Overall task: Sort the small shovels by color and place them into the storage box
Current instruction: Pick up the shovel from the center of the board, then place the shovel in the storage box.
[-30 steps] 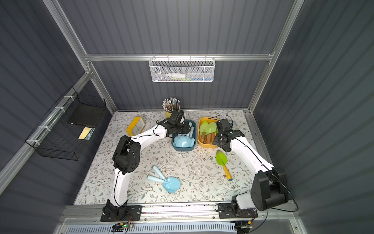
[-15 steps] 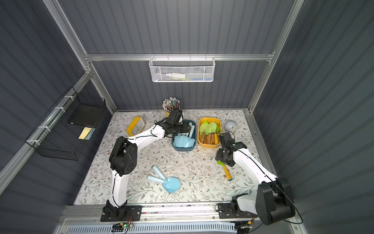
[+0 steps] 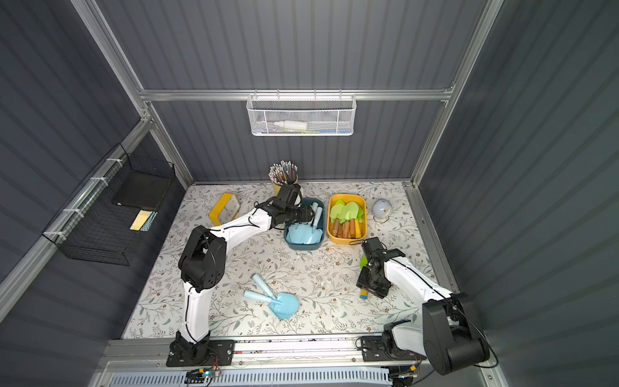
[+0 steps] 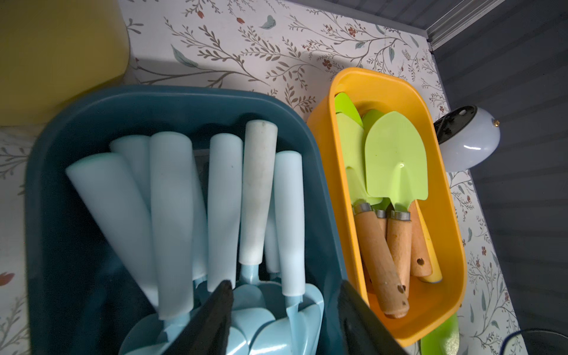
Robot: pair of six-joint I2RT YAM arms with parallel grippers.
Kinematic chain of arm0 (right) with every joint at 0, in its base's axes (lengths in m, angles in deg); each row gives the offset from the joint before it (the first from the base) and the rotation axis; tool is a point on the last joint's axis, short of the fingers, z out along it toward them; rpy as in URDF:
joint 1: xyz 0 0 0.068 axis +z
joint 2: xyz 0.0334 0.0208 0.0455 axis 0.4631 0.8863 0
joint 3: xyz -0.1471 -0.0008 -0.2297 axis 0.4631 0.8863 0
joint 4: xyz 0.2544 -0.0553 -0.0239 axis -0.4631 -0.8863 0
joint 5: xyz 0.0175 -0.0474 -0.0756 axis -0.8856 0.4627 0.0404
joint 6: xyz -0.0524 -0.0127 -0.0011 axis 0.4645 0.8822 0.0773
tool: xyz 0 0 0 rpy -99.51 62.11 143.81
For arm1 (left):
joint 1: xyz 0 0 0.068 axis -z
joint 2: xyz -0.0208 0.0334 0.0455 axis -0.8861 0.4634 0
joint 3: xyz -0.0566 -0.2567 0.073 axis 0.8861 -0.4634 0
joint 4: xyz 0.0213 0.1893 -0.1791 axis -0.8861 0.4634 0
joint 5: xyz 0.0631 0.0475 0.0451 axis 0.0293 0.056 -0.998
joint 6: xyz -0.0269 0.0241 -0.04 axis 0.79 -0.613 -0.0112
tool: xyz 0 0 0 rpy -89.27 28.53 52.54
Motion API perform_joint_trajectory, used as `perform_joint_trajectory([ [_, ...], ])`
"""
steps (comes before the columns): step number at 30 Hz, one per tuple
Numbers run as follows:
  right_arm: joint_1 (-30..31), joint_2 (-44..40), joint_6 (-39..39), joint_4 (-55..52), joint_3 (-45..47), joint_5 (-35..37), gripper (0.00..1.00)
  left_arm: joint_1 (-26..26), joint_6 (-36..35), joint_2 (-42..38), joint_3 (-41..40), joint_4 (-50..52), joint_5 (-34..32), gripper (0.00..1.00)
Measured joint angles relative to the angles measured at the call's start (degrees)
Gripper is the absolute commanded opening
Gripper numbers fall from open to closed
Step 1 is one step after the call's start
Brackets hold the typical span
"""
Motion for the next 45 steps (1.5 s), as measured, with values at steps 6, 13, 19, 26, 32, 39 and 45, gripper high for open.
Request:
perform_joint_trajectory([
  [6,-0.1,0.1,-2.0,1.3,1.4,-0.8,0.07,-0.3,0.0,-0.5,-0.6,-0.1,0.0,0.57],
  [13,-0.1,-6.3,-4.7,-2.3,-2.9,2.2,0.03,-1.0,0.0,-0.5,-0.6,-0.1,0.0,0.57],
  [19,-0.1,-5.6,-3.8,-2.8,-18.9,4.8,0.04,-3.1,0.0,-1.5,-1.6,-0.1,0.0,0.57],
  [26,-0.1,14.8,2.8,-0.2,-37.8,2.4,0.05,-5.8,-0.1,-5.2,-5.2,-0.1,-0.8,0.57],
  [32,0.4,29.5,7.2,0.8,-46.2,-1.6,0.06,-7.5,-0.5,-7.8,-8.8,0.0,-2.8,0.58],
  [39,1.1,38.2,10.5,0.6,-51.8,-3.7,0.10,-7.7,-0.5,-8.3,-11.8,0.5,-4.7,0.59],
  [45,1.6,41.9,12.5,-1.0,-54.6,-3.9,0.44,-7.7,-1.2,-8.3,-11.8,0.6,-5.3,0.66],
])
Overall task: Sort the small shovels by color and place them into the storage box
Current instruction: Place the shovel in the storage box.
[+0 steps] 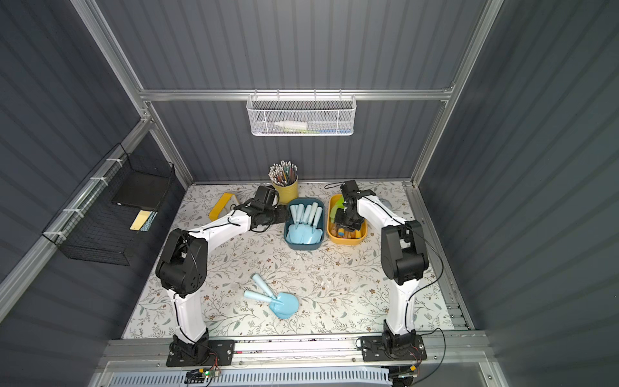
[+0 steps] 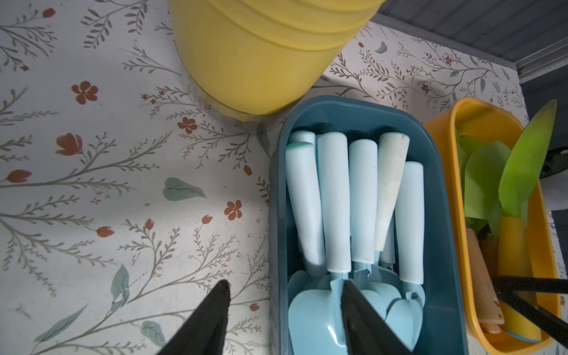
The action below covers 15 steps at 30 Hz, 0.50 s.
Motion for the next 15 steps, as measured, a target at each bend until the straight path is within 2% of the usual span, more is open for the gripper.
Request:
perform_joint_trajectory([
  [2,0.3,0.2,1.0,-0.6,-0.7,0.3,0.51,0.0,-0.5,0.0,-0.2,0.0,-0.5,0.67],
  [4,0.8,-0.1,0.9,-1.1,-1.3,1.6,0.53,0.0,-0.8,-0.6,-1.4,-0.1,-0.9,0.68],
  [8,1.1,-3.0,0.4,-1.4,-0.9,4.1,0.55,0.0,-1.0,-3.7,-6.0,0.6,-1.1,0.70],
  [15,1.1,-13.2,-1.3,0.4,1.3,6.0,0.56,0.0,-0.5,-13.0,-16.1,2.5,0.1,0.70],
])
